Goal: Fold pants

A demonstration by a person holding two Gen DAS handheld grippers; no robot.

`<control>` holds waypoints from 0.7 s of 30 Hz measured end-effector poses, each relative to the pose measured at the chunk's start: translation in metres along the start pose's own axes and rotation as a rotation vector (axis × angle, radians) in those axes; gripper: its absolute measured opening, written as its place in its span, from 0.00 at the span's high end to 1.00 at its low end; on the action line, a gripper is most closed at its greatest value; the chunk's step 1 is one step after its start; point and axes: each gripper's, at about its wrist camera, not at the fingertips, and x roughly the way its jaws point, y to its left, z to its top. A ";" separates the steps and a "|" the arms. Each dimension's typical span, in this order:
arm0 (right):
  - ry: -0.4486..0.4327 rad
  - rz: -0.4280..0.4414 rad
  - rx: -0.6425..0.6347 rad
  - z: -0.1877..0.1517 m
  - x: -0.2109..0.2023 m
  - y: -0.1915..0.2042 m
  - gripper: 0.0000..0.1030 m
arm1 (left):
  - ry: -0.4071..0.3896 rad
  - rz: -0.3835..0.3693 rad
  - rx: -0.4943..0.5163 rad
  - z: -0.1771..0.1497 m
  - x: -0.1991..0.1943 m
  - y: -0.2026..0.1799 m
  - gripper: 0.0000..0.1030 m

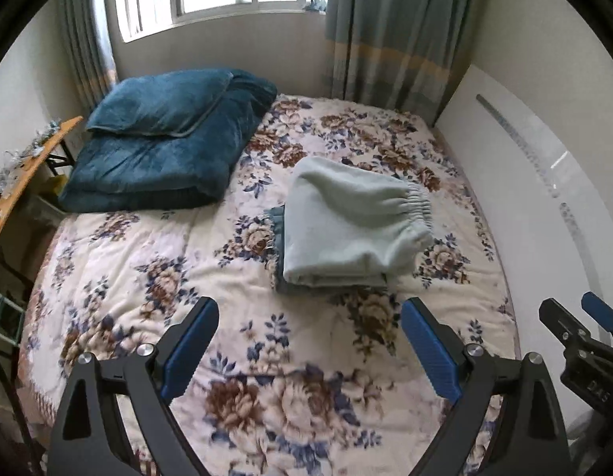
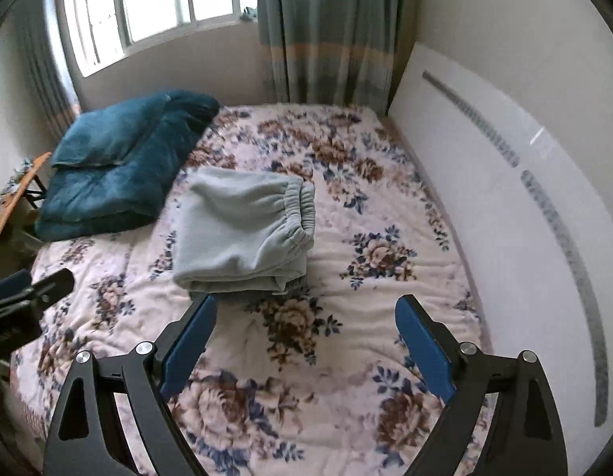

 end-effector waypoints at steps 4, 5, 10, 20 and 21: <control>-0.014 0.003 -0.005 -0.025 -0.065 0.000 0.09 | -0.036 0.001 0.016 -0.023 -0.059 -0.012 0.09; -0.017 0.011 -0.007 -0.031 -0.080 0.001 0.09 | -0.048 0.009 0.028 -0.026 -0.070 -0.015 0.09; -0.052 0.035 0.003 -0.054 -0.148 -0.004 0.09 | -0.132 0.023 0.083 -0.045 -0.136 -0.032 0.09; -0.157 0.028 -0.007 -0.064 -0.256 -0.014 0.09 | -0.222 0.007 0.082 -0.065 -0.214 -0.042 0.08; -0.166 0.022 -0.011 -0.064 -0.264 -0.013 0.08 | -0.222 0.004 0.073 -0.065 -0.218 -0.041 0.07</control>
